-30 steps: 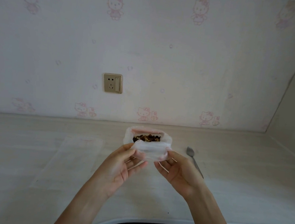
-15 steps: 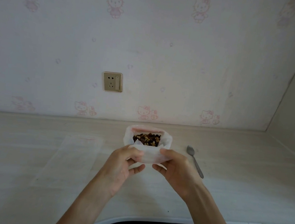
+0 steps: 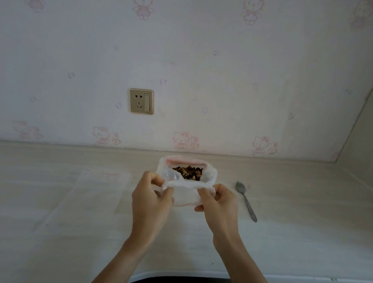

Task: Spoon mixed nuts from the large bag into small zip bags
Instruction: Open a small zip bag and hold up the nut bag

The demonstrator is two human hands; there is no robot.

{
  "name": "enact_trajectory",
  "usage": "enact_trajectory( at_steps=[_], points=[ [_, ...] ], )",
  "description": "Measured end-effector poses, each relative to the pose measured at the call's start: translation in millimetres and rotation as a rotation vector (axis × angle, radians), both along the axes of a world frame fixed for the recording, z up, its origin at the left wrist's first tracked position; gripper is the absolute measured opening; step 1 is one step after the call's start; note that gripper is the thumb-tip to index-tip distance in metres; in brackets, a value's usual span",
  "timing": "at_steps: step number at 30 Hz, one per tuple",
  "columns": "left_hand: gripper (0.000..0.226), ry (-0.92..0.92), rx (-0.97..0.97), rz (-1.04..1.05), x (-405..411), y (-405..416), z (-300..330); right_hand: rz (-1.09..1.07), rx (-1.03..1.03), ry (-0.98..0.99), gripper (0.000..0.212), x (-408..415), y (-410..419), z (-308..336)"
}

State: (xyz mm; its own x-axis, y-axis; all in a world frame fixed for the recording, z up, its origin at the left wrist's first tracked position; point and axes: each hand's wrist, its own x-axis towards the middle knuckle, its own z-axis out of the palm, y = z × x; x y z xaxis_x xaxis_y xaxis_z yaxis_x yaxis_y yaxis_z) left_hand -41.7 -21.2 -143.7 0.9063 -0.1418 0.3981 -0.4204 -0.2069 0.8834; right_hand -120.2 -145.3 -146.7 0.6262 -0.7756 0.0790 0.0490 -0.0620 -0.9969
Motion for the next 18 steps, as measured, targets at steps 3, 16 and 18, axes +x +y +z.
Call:
enact_trajectory(
  at_steps=[3, 16, 18],
  points=[
    [0.044, -0.368, 0.165, 0.037, 5, 4, -1, -0.057, -0.105, -0.022, 0.016, 1, -6, 4],
    [0.027, -0.367, 0.808, -0.349, 21, 1, 10, 0.2, -0.772, 0.279, 0.041, -10, -30, 12],
    [0.018, -0.306, 0.845, -0.344, 21, -1, 13, 0.322, -0.912, 0.244, 0.047, -13, -29, 15]
  ],
)
